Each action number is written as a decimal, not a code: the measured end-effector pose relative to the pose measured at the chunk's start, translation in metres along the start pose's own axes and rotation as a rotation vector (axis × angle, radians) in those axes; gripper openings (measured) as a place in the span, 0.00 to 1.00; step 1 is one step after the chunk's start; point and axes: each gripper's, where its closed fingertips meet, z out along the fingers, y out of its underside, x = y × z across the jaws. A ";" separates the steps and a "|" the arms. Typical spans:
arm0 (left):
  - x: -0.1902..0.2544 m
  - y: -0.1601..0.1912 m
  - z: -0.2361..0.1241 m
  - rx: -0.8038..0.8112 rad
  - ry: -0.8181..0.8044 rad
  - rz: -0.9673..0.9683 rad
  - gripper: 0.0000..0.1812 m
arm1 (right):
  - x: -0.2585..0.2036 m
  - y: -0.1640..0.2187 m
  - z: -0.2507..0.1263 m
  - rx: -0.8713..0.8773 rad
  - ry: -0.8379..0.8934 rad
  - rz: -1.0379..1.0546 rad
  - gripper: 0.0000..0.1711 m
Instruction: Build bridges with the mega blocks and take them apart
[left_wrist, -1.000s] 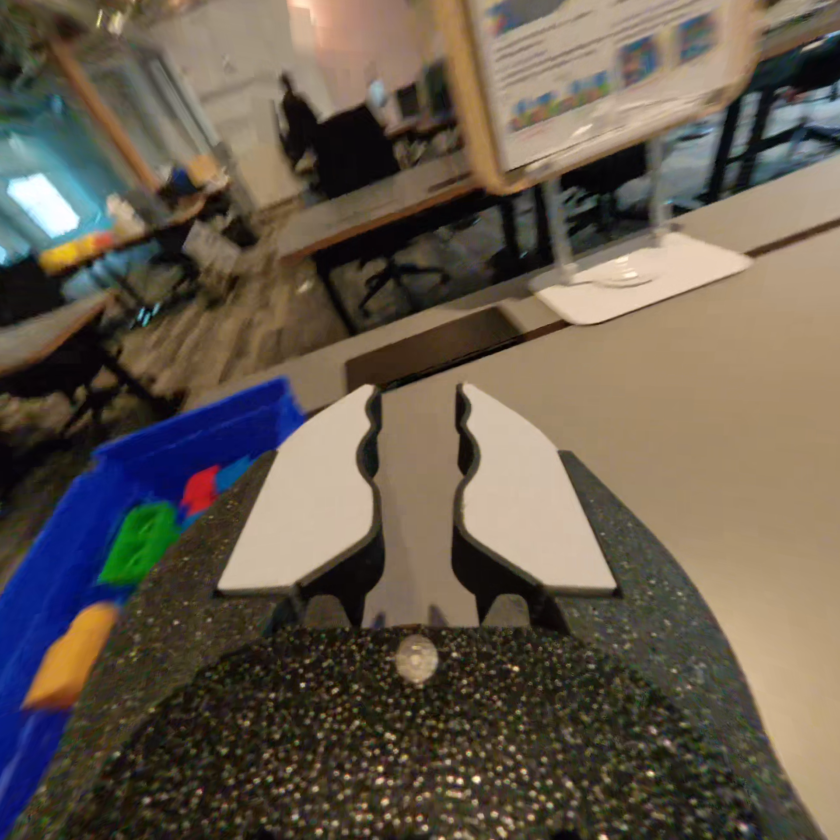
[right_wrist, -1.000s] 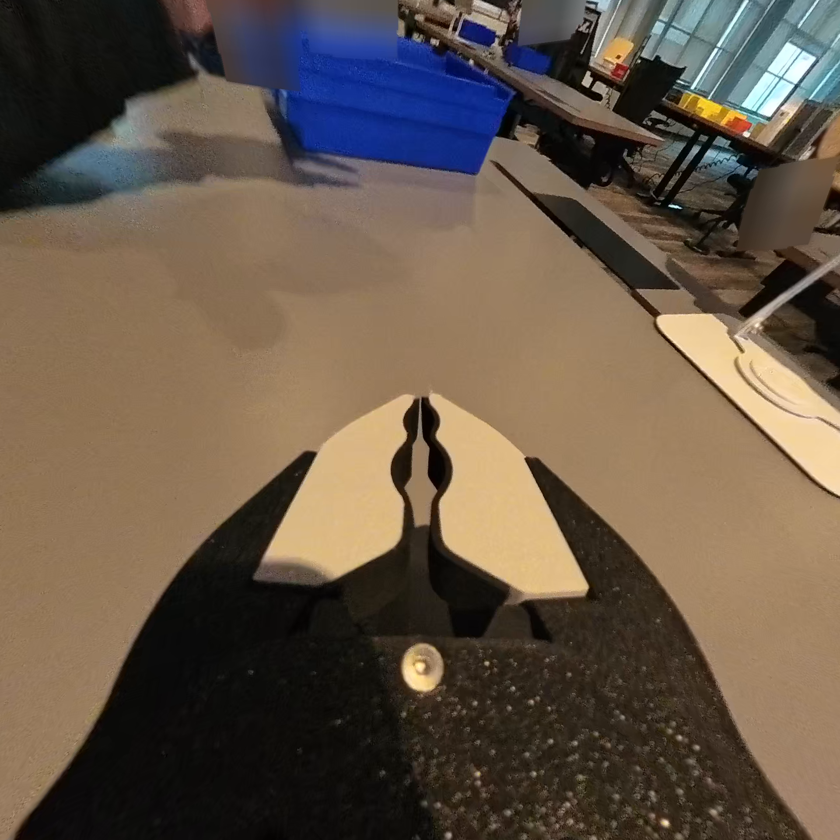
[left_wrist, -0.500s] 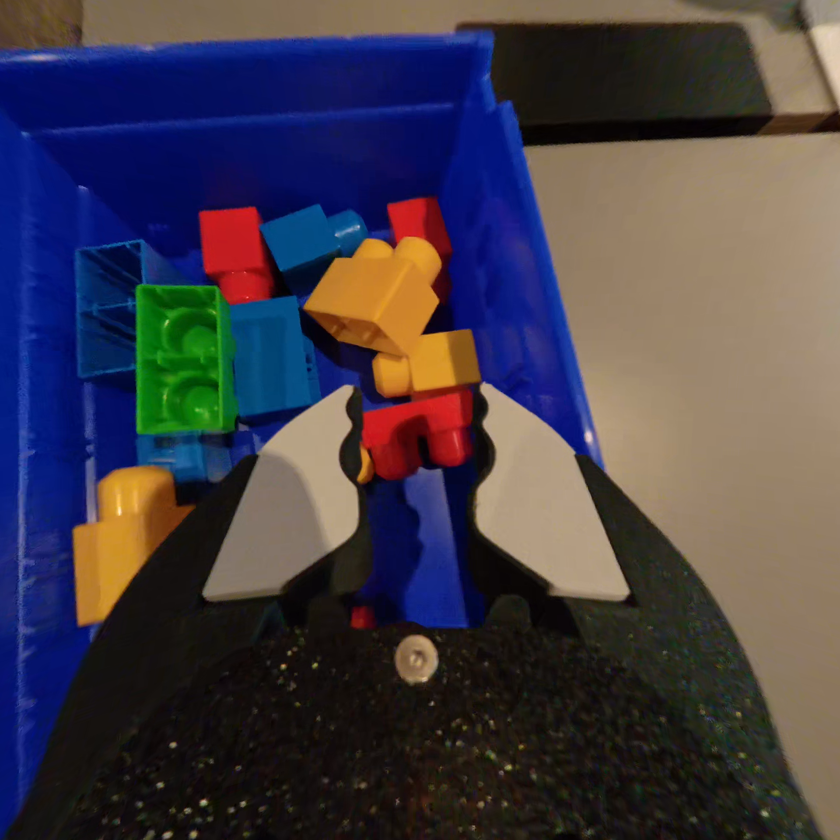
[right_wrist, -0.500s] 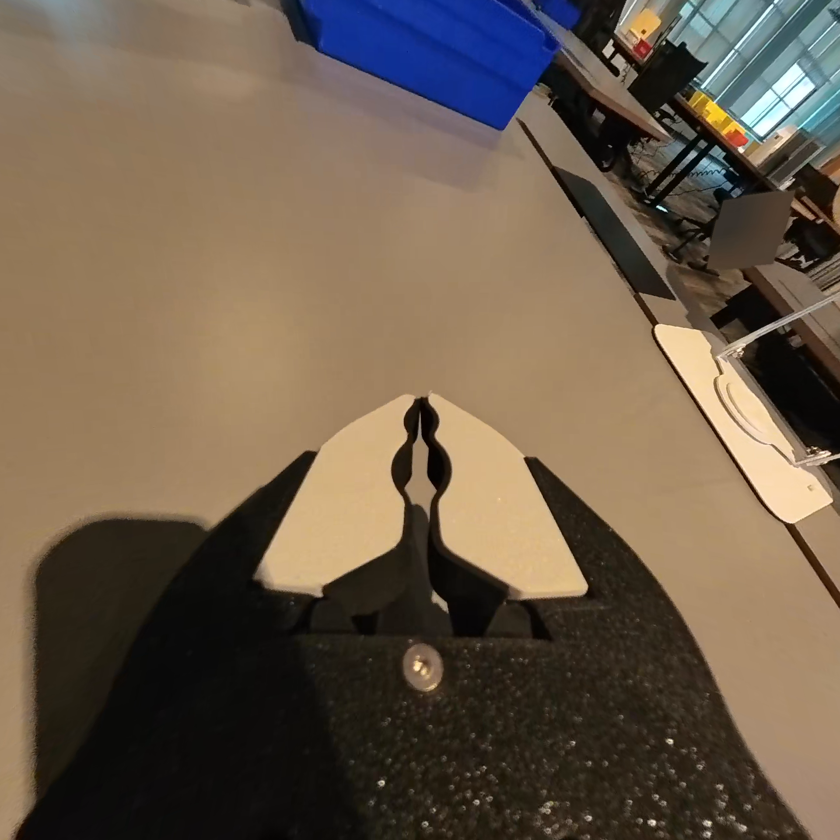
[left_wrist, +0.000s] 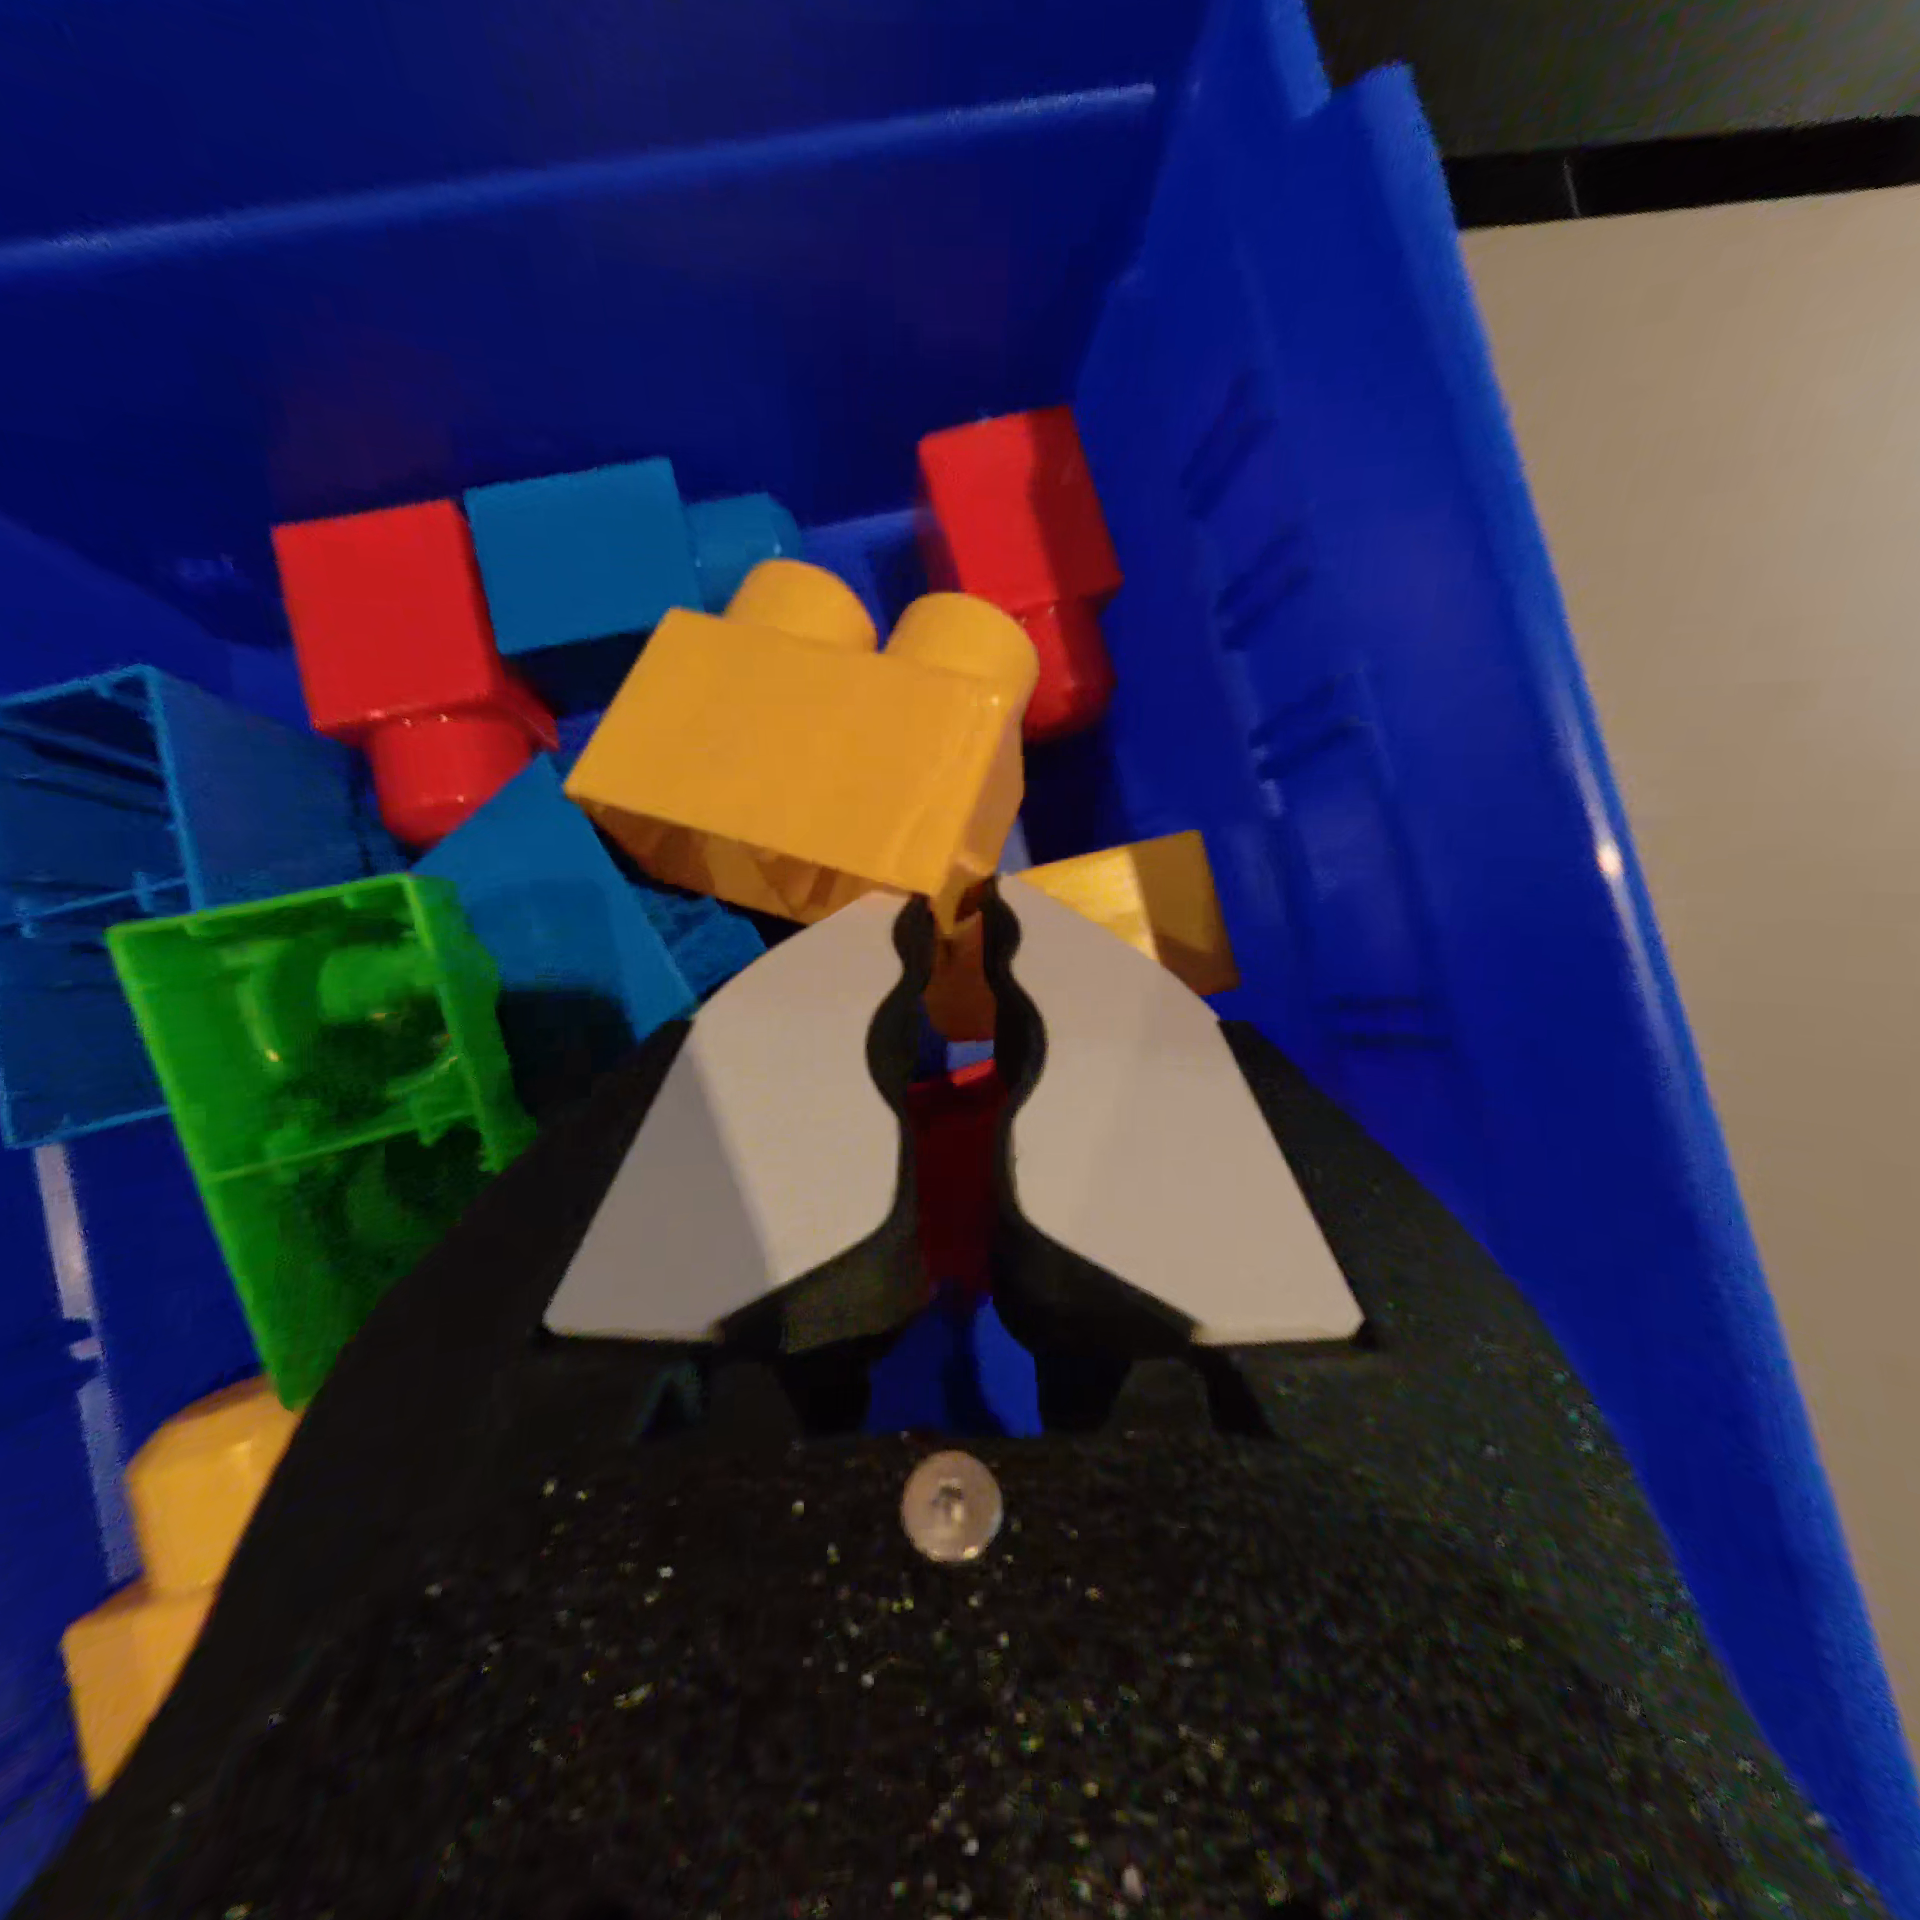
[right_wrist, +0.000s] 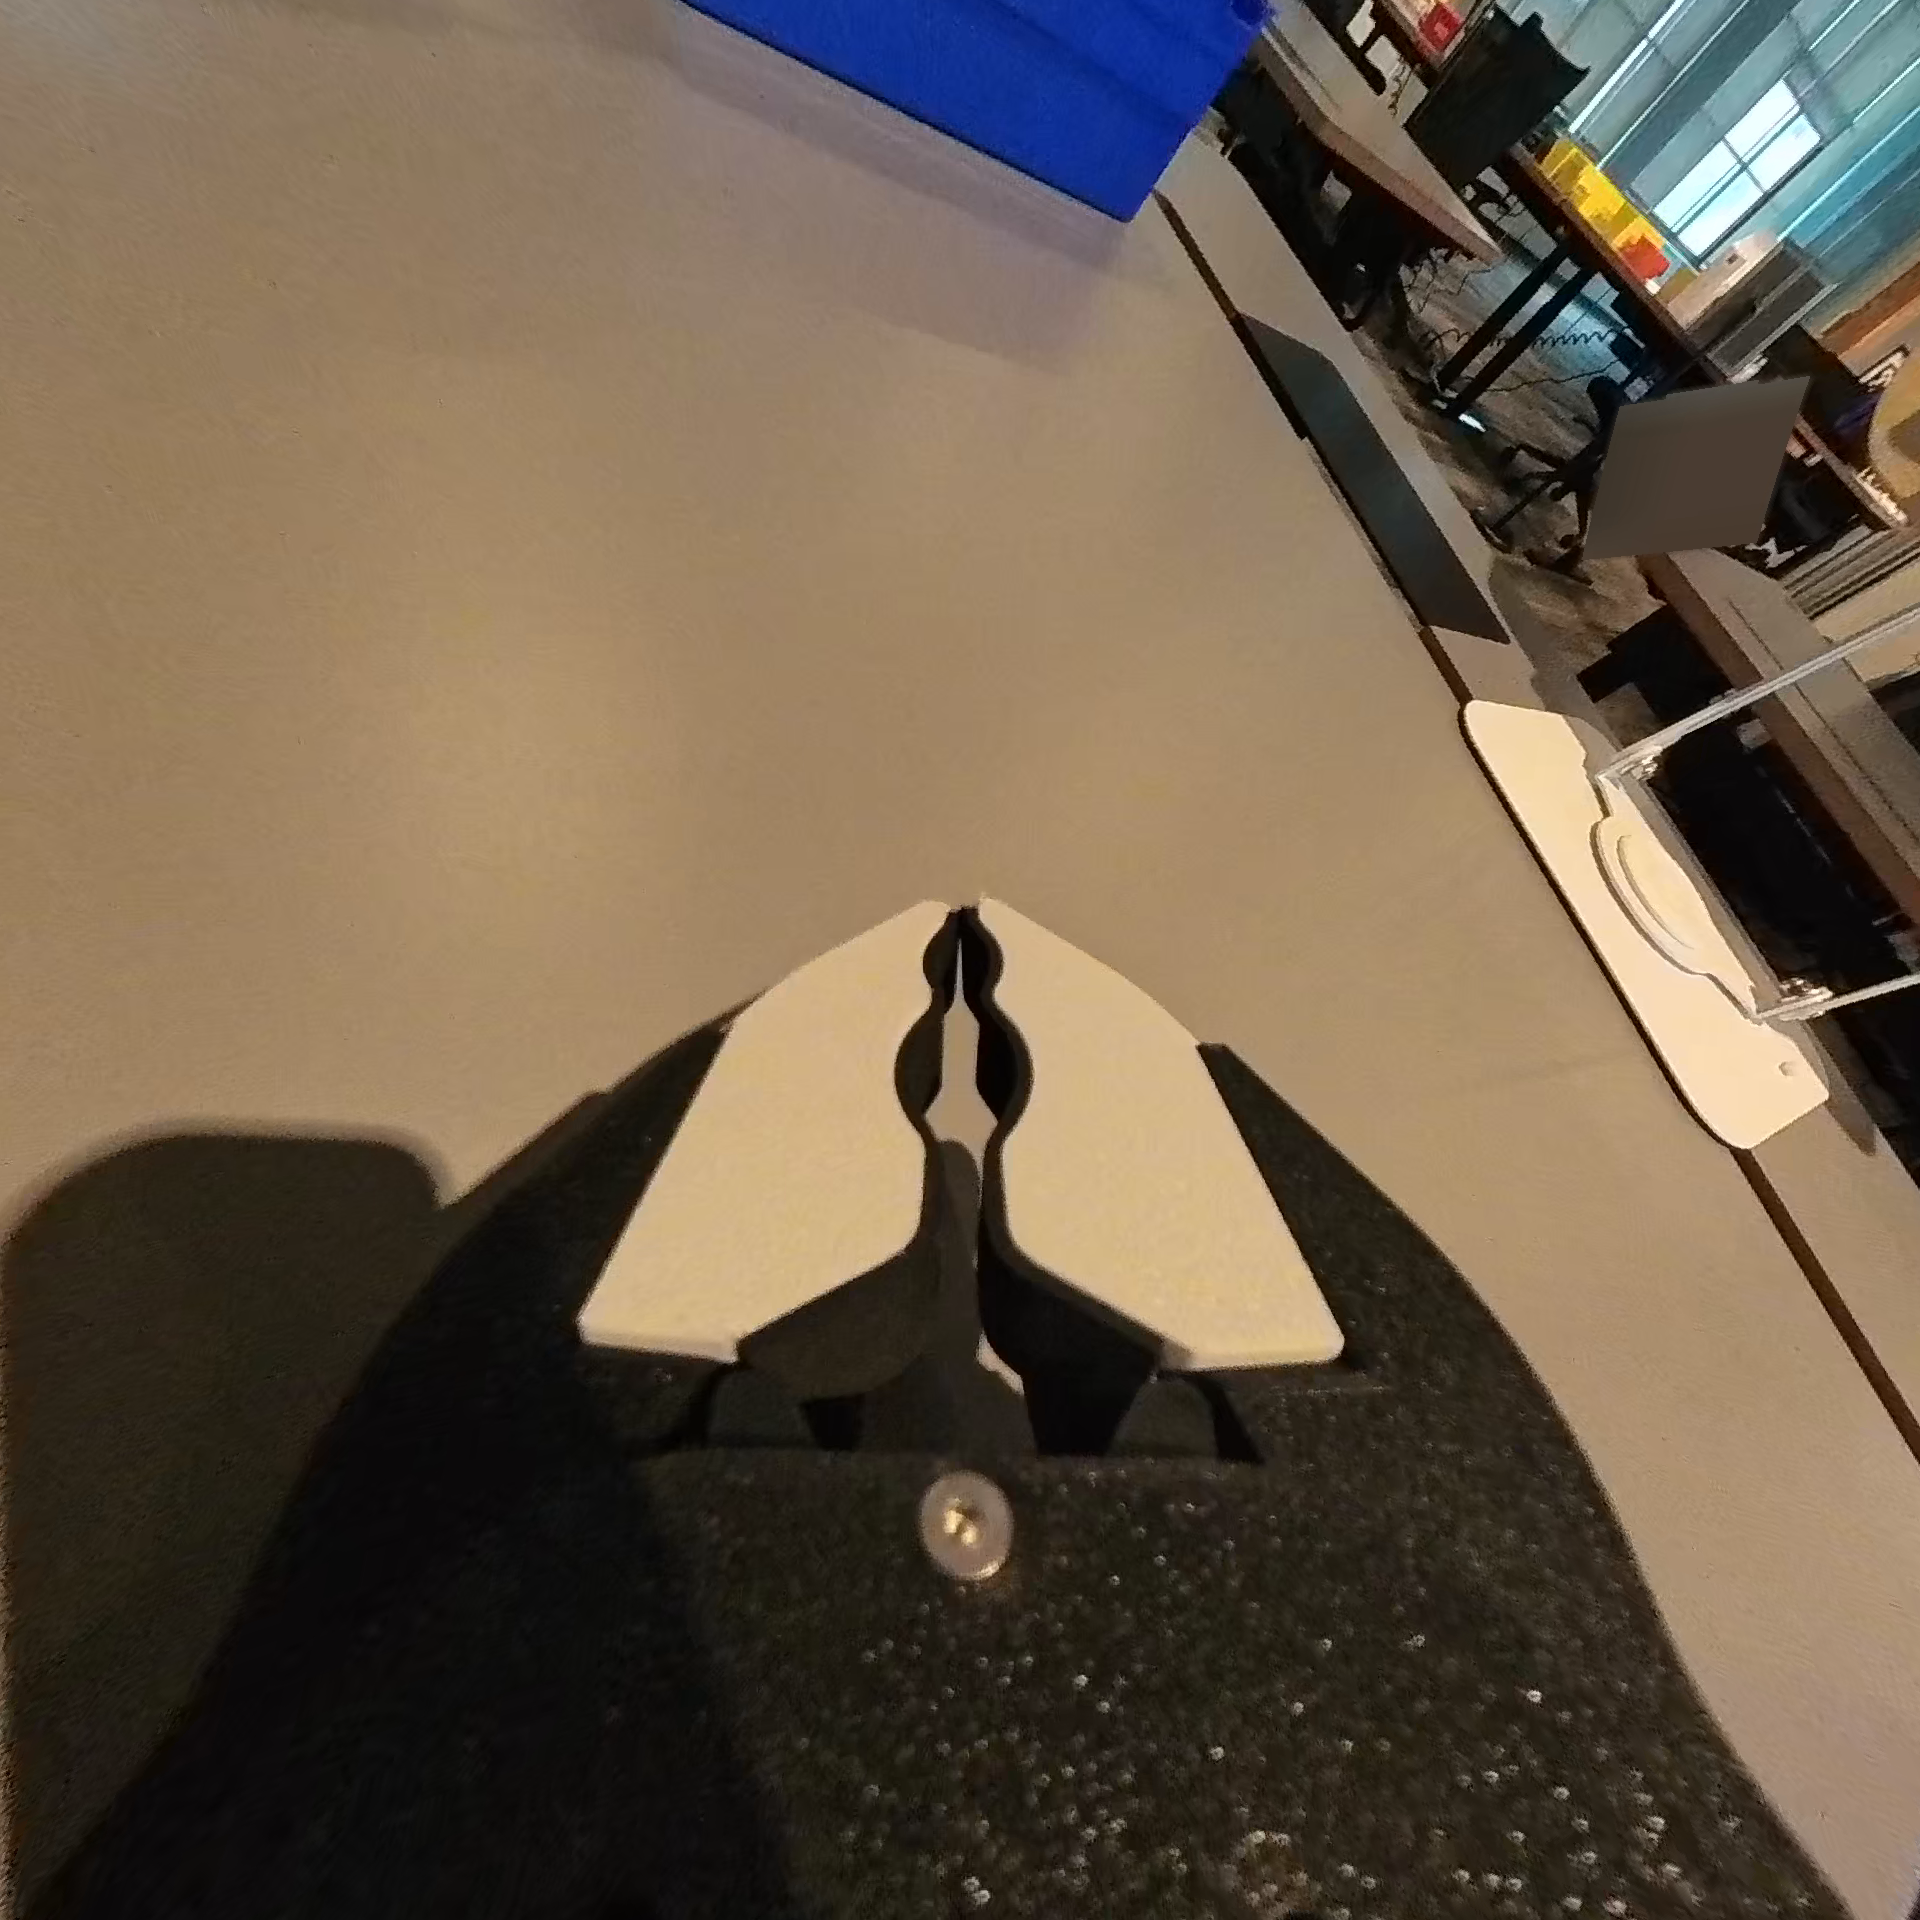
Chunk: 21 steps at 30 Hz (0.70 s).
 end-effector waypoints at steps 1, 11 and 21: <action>0.002 -0.002 -0.003 0.027 0.007 0.010 0.04 | 0.000 0.000 0.000 0.000 0.003 -0.002 0.00; 0.109 -0.066 -0.119 0.541 0.005 0.286 0.04 | 0.001 -0.001 -0.001 0.007 0.010 0.006 0.01; 0.436 0.035 -0.056 0.425 0.436 0.957 0.04 | 0.032 -0.006 -0.020 0.132 0.025 0.320 0.14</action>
